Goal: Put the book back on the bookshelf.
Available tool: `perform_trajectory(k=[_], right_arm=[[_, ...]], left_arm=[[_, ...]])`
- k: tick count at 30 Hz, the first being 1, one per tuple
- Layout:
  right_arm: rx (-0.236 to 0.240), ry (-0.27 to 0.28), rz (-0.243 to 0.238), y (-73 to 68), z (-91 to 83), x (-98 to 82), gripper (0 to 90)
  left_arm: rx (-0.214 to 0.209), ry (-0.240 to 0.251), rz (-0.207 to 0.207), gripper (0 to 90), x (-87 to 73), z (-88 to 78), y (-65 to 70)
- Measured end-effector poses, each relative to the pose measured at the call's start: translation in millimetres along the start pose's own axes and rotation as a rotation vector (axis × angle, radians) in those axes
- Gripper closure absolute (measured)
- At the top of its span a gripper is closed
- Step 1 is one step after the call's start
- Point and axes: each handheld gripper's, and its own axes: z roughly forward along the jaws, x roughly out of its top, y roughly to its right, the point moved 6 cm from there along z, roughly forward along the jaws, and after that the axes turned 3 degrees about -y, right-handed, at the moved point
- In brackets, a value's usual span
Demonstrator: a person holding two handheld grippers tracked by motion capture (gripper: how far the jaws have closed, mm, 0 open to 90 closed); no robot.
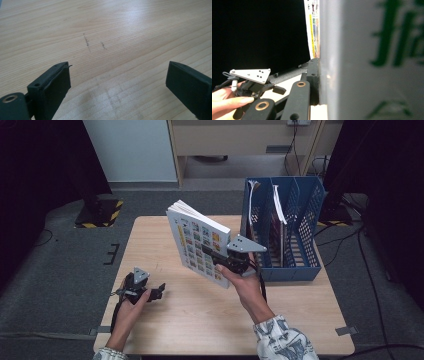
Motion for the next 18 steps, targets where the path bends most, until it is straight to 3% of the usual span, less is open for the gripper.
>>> perform_trajectory(k=[11,18], right_arm=[[0.002,-0.036,-0.025,-3.0,-12.6,-1.7,74.0],[-0.001,-0.07,-0.025,-2.5,-34.8,-12.0,73.9]], left_arm=[[-0.001,-0.005,0.003,5.1,-0.1,0.5,0.5],[0.001,-0.001,0.006,5.1,0.3,-2.0,0.9]])
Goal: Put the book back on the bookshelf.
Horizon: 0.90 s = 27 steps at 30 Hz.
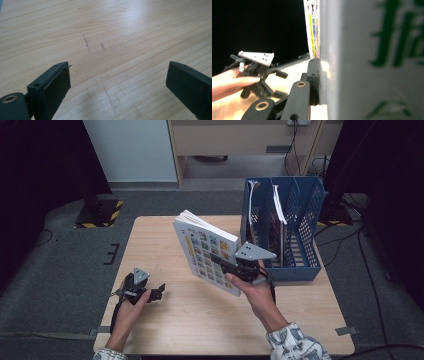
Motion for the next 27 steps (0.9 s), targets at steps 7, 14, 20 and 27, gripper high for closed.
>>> perform_trajectory(k=[7,14,20,27], right_arm=[[-0.006,-0.002,0.016,3.7,-21.7,-8.1,73.9],[-0.01,0.004,0.027,6.0,-37.6,-14.0,73.9],[-0.011,0.007,0.034,7.1,-46.8,-17.9,73.9],[-0.024,0.003,0.041,11.7,-63.3,-23.6,73.9]], left_arm=[[0.001,-0.002,0.0,5.1,-0.4,0.4,0.5],[0.001,-0.004,0.0,5.1,-1.0,0.7,0.7],[0.0,-0.01,0.002,5.0,-1.6,0.8,1.2],[-0.001,-0.023,0.013,5.0,-3.0,2.4,2.3]])
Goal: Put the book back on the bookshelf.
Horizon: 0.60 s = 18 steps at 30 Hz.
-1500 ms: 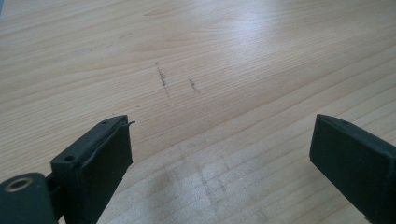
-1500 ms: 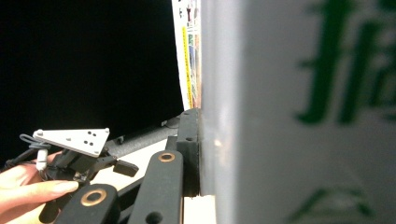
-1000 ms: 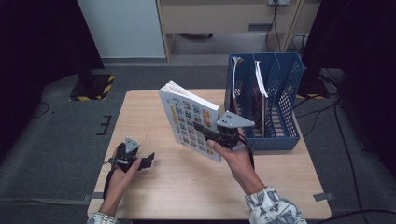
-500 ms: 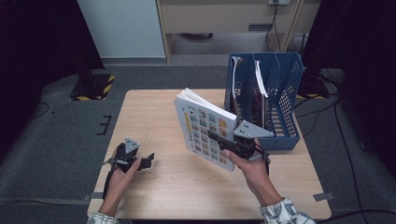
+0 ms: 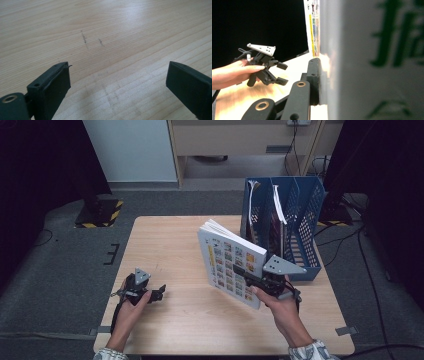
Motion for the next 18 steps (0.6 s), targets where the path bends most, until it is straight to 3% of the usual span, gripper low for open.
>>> perform_trajectory(k=[18], right_arm=[[-0.039,0.013,0.017,11.3,-36.1,-7.0,73.9]], left_arm=[[0.002,0.0,-0.003,5.0,-0.7,-0.5,0.5]])
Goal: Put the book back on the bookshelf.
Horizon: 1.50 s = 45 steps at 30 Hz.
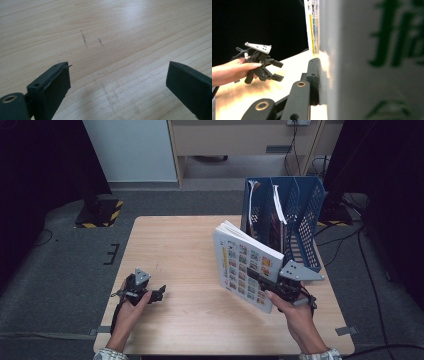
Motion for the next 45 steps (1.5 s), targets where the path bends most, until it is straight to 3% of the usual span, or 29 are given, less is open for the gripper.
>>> perform_trajectory(k=[25,34,45], right_arm=[[-0.096,0.017,0.038,26.6,-71.8,-6.5,73.9],[-0.13,0.052,0.045,33.5,-94.3,11.9,73.9],[-0.188,0.063,0.014,46.9,-110.5,38.3,74.0]], left_arm=[[0.002,-0.004,-0.003,4.9,-0.9,0.5,-0.9],[0.004,-0.004,-0.002,4.9,-0.9,0.5,-1.0],[0.006,-0.006,-0.003,4.9,-1.1,0.6,-1.5]])
